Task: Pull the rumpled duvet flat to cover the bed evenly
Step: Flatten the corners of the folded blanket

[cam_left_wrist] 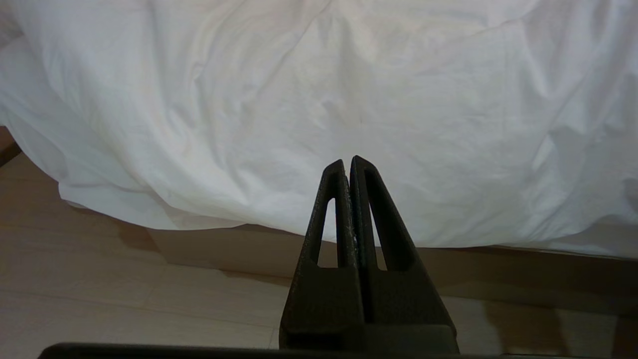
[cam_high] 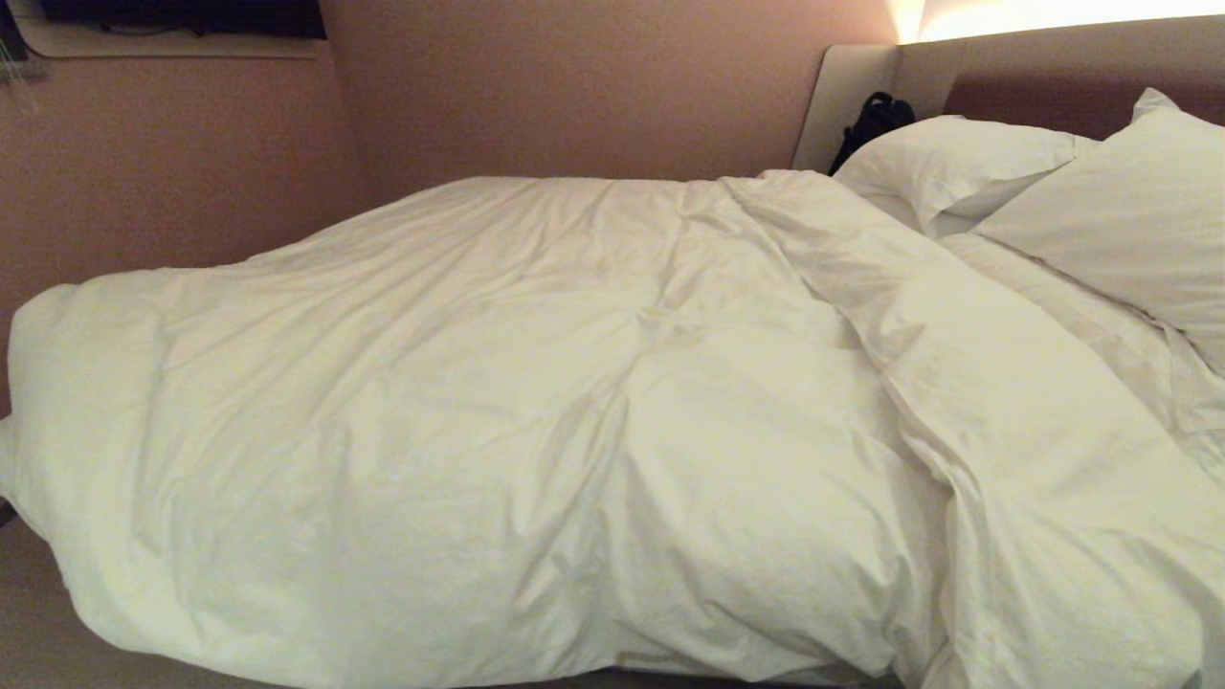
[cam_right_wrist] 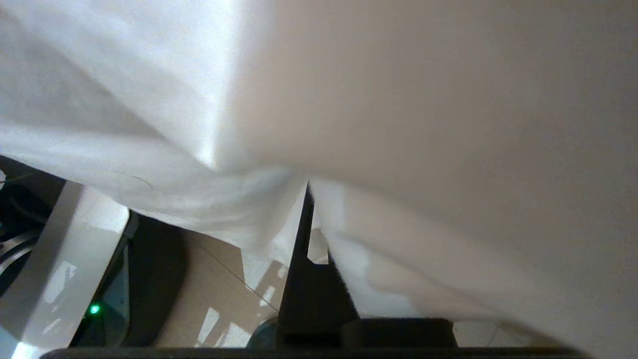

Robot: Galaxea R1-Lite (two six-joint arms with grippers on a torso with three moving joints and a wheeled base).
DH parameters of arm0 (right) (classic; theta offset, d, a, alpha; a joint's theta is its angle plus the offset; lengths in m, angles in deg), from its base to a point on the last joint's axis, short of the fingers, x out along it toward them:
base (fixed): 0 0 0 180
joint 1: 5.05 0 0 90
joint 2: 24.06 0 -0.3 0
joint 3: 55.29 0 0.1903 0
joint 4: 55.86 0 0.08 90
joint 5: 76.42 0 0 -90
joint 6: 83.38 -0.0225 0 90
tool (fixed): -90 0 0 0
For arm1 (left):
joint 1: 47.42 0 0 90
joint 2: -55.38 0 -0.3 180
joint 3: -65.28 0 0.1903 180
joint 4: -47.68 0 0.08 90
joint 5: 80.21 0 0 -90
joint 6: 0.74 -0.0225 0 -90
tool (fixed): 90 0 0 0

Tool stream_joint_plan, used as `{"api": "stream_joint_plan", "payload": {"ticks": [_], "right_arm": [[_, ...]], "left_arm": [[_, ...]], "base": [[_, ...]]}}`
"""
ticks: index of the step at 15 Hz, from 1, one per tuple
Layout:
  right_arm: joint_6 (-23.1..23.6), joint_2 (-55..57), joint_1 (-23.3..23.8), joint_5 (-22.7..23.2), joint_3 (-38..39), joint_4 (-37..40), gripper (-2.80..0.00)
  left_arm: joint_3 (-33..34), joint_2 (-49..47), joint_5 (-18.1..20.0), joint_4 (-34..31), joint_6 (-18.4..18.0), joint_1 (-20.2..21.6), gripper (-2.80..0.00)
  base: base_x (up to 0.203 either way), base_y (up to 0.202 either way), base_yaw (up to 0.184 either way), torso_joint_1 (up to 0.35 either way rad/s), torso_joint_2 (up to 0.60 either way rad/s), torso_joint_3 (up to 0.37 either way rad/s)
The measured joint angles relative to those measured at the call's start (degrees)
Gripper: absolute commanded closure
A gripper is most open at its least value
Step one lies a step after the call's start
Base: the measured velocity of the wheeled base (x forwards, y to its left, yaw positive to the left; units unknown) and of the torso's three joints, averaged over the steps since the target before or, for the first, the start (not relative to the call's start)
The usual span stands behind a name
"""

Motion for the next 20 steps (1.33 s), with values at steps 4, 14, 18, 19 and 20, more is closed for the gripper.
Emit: {"api": "stream_joint_plan", "payload": {"ticks": [4, 14, 18, 19, 20], "right_arm": [[0.4, -6.8, 1.6, -0.6, 0.0, 3.5, 0.00], [0.7, -29.8, 13.8, -12.2, -34.7, 29.9, 0.00], [0.7, -32.2, 16.5, -18.0, -39.5, 46.2, 0.00], [0.7, -32.4, 16.6, -19.2, -39.2, 50.3, 0.00], [0.8, -32.6, 16.6, -20.2, -38.4, 53.8, 0.00]], "left_arm": [[0.0, 0.0, 0.0, 0.0, 0.0, 0.0, 0.00], [0.0, 0.0, 0.0, 0.0, 0.0, 0.0, 0.00], [0.0, 0.0, 0.0, 0.0, 0.0, 0.0, 0.00], [0.0, 0.0, 0.0, 0.0, 0.0, 0.0, 0.00], [0.0, 0.0, 0.0, 0.0, 0.0, 0.0, 0.00]], "base": [[0.000, 0.000, 0.000, 0.000, 0.00, 0.000], [0.000, 0.000, 0.000, 0.000, 0.00, 0.000], [0.000, 0.000, 0.000, 0.000, 0.00, 0.000], [0.000, 0.000, 0.000, 0.000, 0.00, 0.000], [0.000, 0.000, 0.000, 0.000, 0.00, 0.000]]}}
